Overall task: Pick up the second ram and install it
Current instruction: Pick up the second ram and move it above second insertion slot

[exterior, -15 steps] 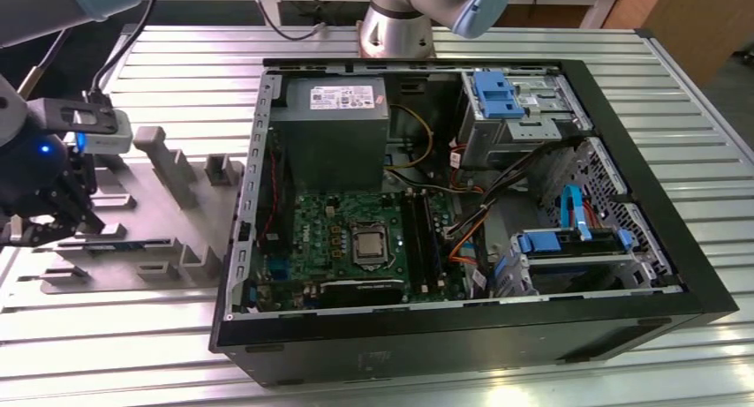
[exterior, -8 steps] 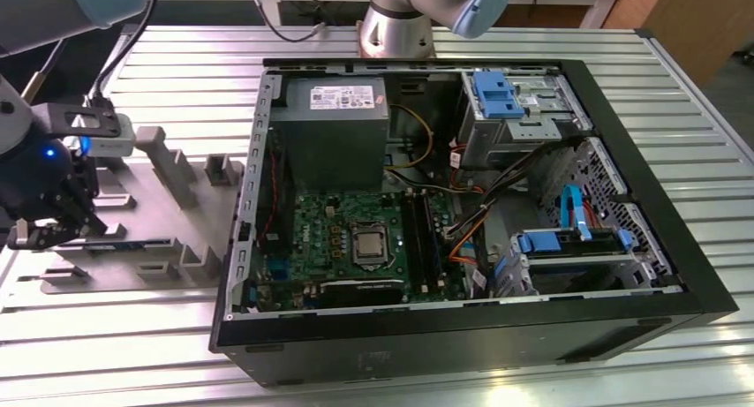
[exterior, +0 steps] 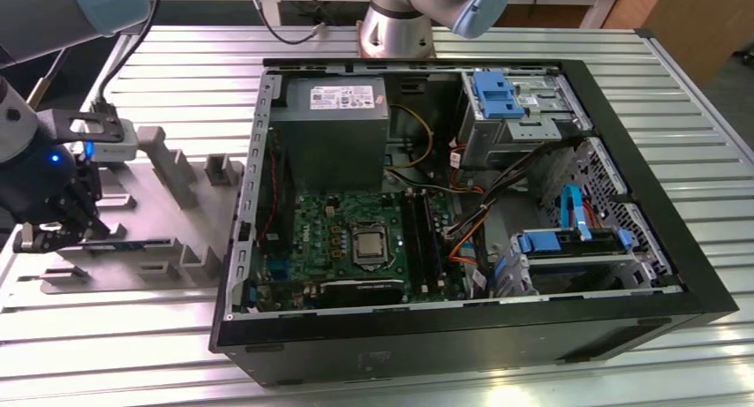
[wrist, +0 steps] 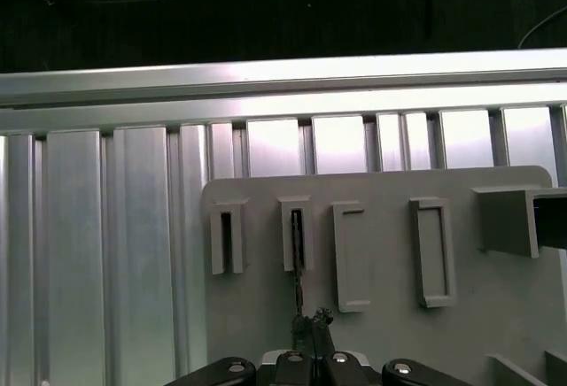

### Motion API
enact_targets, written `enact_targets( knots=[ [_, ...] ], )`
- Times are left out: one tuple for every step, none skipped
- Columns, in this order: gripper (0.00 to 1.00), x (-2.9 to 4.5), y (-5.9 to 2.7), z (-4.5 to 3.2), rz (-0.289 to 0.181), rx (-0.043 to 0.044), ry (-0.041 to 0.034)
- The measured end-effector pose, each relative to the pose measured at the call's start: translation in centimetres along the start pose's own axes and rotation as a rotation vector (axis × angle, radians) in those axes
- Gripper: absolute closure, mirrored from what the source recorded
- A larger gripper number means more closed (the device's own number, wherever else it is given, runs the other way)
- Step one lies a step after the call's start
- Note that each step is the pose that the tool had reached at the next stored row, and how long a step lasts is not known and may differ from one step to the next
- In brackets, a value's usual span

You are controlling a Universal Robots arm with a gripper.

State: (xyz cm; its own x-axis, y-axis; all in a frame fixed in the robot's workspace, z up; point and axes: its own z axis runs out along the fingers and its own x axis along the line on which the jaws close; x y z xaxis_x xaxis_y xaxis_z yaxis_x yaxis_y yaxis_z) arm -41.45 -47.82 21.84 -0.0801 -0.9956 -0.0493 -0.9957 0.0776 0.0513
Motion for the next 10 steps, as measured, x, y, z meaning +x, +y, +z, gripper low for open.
enact_targets(
  knots=[
    [0.89,0.00,0.00,0.00,0.000,0.0000,0.0000],
    [0.89,0.01,-0.01,0.00,0.000,0.0000,0.0000],
    [0.89,0.01,-0.01,0.01,0.000,0.0001,-0.0001],
    [0.89,0.01,-0.01,0.02,0.000,0.0002,-0.0002],
    [0.89,0.01,-0.01,0.02,0.000,0.0002,-0.0002],
    [0.89,0.01,-0.01,0.02,0.000,0.0002,-0.0002],
    [0.83,0.01,-0.01,0.02,0.000,0.0002,-0.0002],
    [0.83,0.01,-0.01,0.02,0.000,0.0002,-0.0002],
    [0.77,0.02,-0.01,0.01,0.000,0.0002,-0.0002],
    [0.71,0.02,-0.01,0.02,0.000,0.0002,-0.0002]
  ],
)
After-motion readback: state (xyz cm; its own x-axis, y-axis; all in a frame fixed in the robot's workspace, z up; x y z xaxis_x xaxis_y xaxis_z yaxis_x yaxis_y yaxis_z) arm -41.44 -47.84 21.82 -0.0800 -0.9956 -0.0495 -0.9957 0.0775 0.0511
